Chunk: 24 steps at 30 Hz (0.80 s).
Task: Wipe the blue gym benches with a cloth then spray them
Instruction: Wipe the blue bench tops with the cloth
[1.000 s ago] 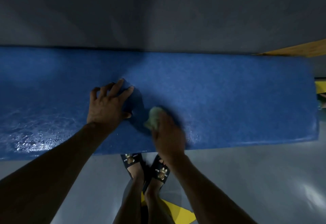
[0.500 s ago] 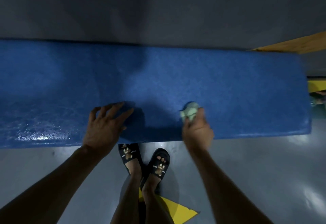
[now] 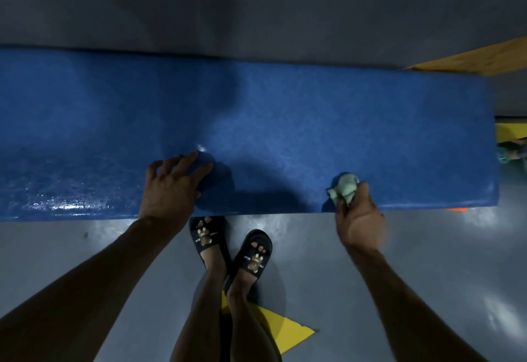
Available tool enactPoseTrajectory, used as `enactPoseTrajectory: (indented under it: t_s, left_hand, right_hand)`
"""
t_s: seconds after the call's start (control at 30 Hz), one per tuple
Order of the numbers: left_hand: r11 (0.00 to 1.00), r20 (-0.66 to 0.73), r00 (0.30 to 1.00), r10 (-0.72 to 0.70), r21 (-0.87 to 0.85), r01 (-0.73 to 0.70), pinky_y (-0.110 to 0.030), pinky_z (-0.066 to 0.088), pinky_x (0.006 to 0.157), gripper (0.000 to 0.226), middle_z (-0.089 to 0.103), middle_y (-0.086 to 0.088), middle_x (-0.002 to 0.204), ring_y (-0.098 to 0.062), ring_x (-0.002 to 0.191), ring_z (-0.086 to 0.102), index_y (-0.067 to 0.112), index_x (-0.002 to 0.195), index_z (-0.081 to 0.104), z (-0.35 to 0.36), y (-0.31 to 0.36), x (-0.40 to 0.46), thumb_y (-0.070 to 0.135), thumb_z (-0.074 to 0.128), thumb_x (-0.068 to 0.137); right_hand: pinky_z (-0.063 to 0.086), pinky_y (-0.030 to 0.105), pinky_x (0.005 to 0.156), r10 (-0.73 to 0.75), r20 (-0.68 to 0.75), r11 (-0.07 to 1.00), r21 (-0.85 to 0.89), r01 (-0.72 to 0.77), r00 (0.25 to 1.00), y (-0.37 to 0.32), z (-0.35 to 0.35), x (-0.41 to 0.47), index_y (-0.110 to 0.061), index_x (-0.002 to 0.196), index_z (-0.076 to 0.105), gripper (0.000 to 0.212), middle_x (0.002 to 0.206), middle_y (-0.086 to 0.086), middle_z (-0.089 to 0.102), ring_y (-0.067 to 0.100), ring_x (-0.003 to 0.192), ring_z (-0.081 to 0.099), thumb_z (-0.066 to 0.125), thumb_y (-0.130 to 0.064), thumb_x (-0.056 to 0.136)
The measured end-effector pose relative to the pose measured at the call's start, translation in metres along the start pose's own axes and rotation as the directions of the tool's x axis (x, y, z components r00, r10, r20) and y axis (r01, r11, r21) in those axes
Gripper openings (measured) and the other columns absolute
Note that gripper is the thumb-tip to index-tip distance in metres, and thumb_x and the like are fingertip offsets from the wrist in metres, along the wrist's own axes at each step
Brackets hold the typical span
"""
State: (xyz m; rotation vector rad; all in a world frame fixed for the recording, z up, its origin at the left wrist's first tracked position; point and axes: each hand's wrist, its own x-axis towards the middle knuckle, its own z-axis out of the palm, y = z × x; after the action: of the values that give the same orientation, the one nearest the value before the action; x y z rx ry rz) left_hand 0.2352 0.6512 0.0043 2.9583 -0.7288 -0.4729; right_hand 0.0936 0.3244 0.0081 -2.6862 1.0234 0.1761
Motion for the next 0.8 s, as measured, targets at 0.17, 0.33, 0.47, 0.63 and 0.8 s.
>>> enactPoseTrajectory:
  t_s: [0.17, 0.33, 0.47, 0.63, 0.8]
  left_hand:
    - [1.000, 0.018, 1.000, -0.017, -0.001, 0.017, -0.054, 0.038, 0.098, 0.067, 0.052, -0.005, 0.144, -0.038, 0.120, 0.054, 0.032, 0.127, 0.060, 0.001, 0.000, 0.002, 0.019, 0.084, 0.065]
    - [0.999, 0.043, 0.999, -0.025, 0.026, 0.024, -0.055, 0.035, 0.102, 0.065, 0.047, -0.003, 0.148, -0.036, 0.126, 0.049, 0.033, 0.132, 0.056, -0.005, 0.001, 0.003, 0.024, 0.081, 0.072]
    - [0.999, 0.033, 0.999, -0.036, 0.017, 0.035, -0.054, 0.035, 0.100, 0.065, 0.048, -0.004, 0.147, -0.038, 0.123, 0.052, 0.031, 0.129, 0.058, -0.003, 0.005, 0.001, 0.019, 0.082, 0.070]
    - [0.999, 0.026, 0.999, -0.047, 0.018, 0.046, -0.054, 0.036, 0.100, 0.066, 0.050, -0.005, 0.146, -0.039, 0.123, 0.052, 0.031, 0.129, 0.058, -0.004, 0.007, 0.001, 0.015, 0.082, 0.070]
    - [0.999, 0.023, 0.999, -0.045, 0.007, 0.045, -0.055, 0.036, 0.100, 0.065, 0.050, -0.005, 0.145, -0.040, 0.123, 0.052, 0.030, 0.129, 0.058, -0.004, 0.006, 0.000, 0.016, 0.082, 0.070]
  right_hand:
    - [0.053, 0.035, 0.060, -0.296, 0.075, 0.947, 0.150, 0.283, 0.952, -0.110, 0.040, -0.069, -0.024, 0.127, 0.049, 0.040, 0.105, 0.000, 0.068, 0.030, 0.077, 0.068, 0.053, -0.036, 0.089]
    - [0.054, 0.035, 0.053, -0.512, 0.234, 0.854, 0.033, 0.520, 0.826, -0.076, 0.029, -0.055, -0.028, 0.120, 0.042, 0.050, 0.098, -0.001, 0.065, 0.029, 0.066, 0.067, 0.064, -0.030, 0.075]
    - [0.051, 0.036, 0.061, -0.218, 0.072, 0.972, -0.074, 0.223, 0.973, 0.018, 0.005, -0.034, -0.027, 0.128, 0.045, 0.048, 0.093, 0.005, 0.070, 0.036, 0.067, 0.065, 0.064, -0.026, 0.084]
    - [0.047, 0.037, 0.069, 0.278, 0.031, 0.931, 0.238, -0.277, 0.960, -0.012, 0.018, -0.047, -0.029, 0.119, 0.043, 0.031, 0.098, 0.009, 0.068, 0.040, 0.084, 0.064, 0.056, -0.033, 0.090]
    - [0.054, 0.035, 0.057, -0.287, 0.120, 0.951, 0.150, 0.269, 0.950, -0.093, 0.046, -0.084, -0.018, 0.131, 0.047, 0.057, 0.111, 0.005, 0.068, 0.028, 0.070, 0.069, 0.068, -0.031, 0.081]
